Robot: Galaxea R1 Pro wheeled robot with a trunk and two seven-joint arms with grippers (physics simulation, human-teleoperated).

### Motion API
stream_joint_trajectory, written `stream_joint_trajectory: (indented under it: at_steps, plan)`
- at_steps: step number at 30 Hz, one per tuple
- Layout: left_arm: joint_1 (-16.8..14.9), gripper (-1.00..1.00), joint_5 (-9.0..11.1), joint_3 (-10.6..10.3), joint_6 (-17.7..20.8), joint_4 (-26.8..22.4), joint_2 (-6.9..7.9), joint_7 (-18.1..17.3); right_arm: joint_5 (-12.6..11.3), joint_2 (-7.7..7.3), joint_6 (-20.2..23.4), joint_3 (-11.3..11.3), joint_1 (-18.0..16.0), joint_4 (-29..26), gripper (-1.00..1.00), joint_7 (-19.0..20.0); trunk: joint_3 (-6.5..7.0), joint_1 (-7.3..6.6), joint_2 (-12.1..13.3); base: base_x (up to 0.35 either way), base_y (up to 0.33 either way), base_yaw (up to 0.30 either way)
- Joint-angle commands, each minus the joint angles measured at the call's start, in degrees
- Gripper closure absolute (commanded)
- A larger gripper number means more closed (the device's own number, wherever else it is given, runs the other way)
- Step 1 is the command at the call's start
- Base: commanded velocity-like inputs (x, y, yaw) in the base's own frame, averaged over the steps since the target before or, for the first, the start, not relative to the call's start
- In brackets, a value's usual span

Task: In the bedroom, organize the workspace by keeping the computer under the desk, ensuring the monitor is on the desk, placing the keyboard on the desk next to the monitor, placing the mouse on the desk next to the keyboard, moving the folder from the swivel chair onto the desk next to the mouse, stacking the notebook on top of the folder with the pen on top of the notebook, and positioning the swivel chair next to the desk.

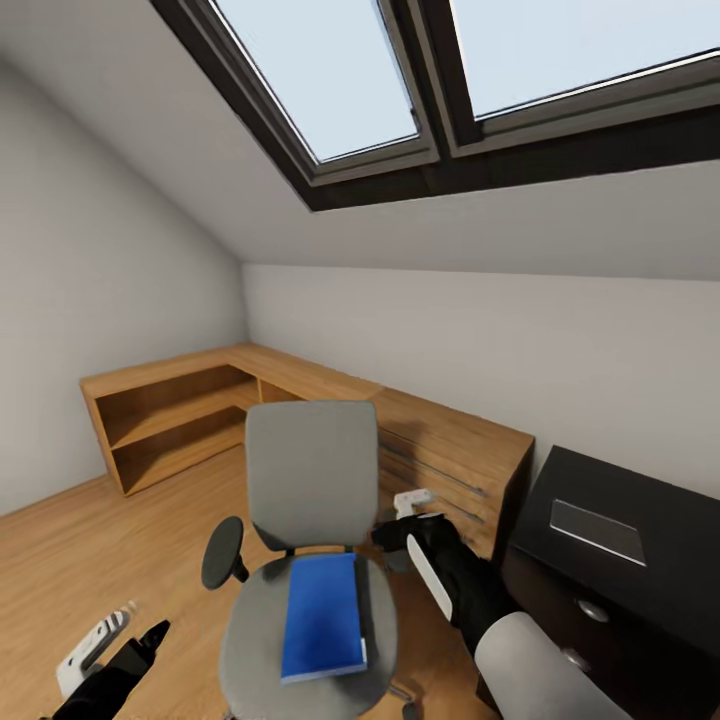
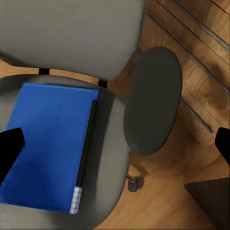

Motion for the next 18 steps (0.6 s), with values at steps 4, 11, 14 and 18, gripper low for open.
stream_joint_trajectory:
  at_steps: [4, 11, 14, 18]
  plan:
    - [0.7, -1.0, 0.6, 0.7, -0.1, 0.8, -0.09, 0.5, -0.6, 0.37, 0.2, 0.2, 0.0, 0.6, -1.0, -0.5, -0.06, 0.01, 0.0, 0.0, 0.115, 0.276]
    - [1.0, -1.0, 0.6, 1.0, -0.2, 1.4, -0.19, 0.5, -0.9, 0.65, -1.7, 0.8, 0.0, 3.0, -1.0, -3.2, -0.06, 0.01, 0.0, 0.021, 0.245, 0.229]
    - [1.0, -1.0, 0.6, 0.6, -0.8, 1.5, -0.2, 0.4, -1.0, 0.65, -3.6, 0.9, 0.0, 3.3, -1.0, -3.8, -0.06, 0.01, 0.0, 0.104, 0.271, 0.041]
    - [0.9, -1.0, 0.7, 0.3, -1.3, 2.8, -0.14, 0.4, -1.2, 0.65, -4.2, 0.9, 0.0, 3.4, -1.0, -3.9, -0.06, 0.01, 0.0, 0.182, 0.237, 0.011]
